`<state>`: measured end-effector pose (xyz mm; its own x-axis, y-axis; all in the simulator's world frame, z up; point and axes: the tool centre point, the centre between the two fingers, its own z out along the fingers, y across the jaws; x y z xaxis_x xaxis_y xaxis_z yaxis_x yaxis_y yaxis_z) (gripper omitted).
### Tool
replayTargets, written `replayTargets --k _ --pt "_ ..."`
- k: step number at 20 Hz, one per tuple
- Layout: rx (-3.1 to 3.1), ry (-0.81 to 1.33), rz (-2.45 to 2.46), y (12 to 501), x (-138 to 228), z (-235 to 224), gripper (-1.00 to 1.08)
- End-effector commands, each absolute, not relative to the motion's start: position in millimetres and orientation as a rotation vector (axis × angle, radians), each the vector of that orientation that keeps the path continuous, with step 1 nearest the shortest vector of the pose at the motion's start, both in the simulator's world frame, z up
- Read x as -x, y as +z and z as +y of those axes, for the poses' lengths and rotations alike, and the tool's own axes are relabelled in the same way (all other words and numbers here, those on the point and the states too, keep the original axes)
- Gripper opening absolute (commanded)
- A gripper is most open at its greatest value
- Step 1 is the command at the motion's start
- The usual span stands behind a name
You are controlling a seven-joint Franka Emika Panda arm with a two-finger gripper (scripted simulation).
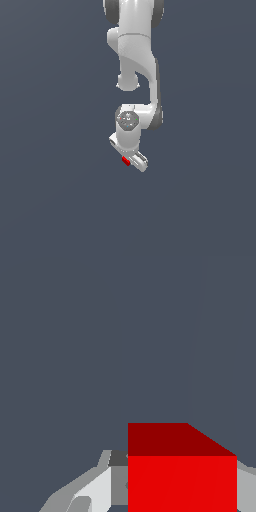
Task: Lift up the red cube by 0.2 meters.
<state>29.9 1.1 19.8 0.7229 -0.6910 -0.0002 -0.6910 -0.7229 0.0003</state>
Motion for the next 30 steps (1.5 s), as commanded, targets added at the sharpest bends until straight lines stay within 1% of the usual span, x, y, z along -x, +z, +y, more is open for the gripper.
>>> replayTargets --k 1,7,12,17,25,30 --pt "-2.916 0.0 -1.169 20.0 -30.1 1.1 -1.0" --pt "-2.916 0.0 -1.169 27.5 -29.7 1.1 -1.0" --pt "-2.916 0.0 -1.169 50.1 -28.9 1.3 -1.0" --pt "-2.916 -0.001 -1.17 89.4 -27.8 1.2 -1.0" --pt "-2.915 0.0 -1.171 170.3 -26.9 0.6 -1.0" --pt "-2.915 0.0 -1.17 207.0 -27.5 0.6 -1.0"
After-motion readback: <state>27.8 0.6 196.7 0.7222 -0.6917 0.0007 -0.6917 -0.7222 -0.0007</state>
